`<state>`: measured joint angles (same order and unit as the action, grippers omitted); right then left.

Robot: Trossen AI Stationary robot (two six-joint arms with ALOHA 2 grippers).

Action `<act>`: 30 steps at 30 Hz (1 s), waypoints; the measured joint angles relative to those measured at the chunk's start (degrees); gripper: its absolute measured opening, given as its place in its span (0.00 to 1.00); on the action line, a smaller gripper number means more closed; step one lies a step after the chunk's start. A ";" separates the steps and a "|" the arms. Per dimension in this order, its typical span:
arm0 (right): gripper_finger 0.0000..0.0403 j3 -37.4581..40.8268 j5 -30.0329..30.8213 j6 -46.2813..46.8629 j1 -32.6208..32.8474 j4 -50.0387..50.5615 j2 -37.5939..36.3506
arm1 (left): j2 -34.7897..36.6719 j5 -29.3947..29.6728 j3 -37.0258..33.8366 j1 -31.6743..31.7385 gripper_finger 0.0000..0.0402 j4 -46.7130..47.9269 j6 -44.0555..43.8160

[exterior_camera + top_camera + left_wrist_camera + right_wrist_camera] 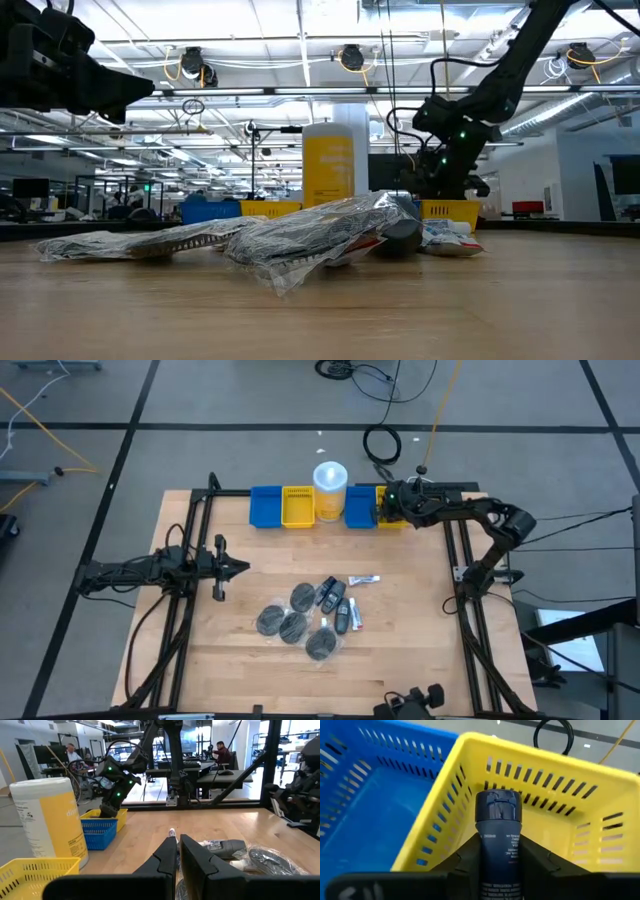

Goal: Pick & Place Travel size toiletries
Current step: Put the dark blue shave cream into the right yellow bin, then put the black hairbrush into the left blue bin

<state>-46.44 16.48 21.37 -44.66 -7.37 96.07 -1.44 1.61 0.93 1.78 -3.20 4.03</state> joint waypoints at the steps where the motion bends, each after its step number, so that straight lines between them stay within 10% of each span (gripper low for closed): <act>1: 0.26 0.00 0.01 -0.14 0.00 -0.55 -0.17 | -0.01 0.00 0.00 0.00 0.06 0.02 0.00; 14: 0.40 0.99 1.54 -6.64 4.22 -1.83 -14.82 | 0.00 0.00 0.00 0.00 0.06 0.01 0.00; 30: 0.33 22.91 1.29 -10.56 49.95 -42.48 -21.78 | 0.00 0.00 0.00 0.02 0.06 -0.17 -0.02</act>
<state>-23.52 17.77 10.80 5.29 -49.84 74.29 -1.45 1.61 0.93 1.80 -3.37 4.01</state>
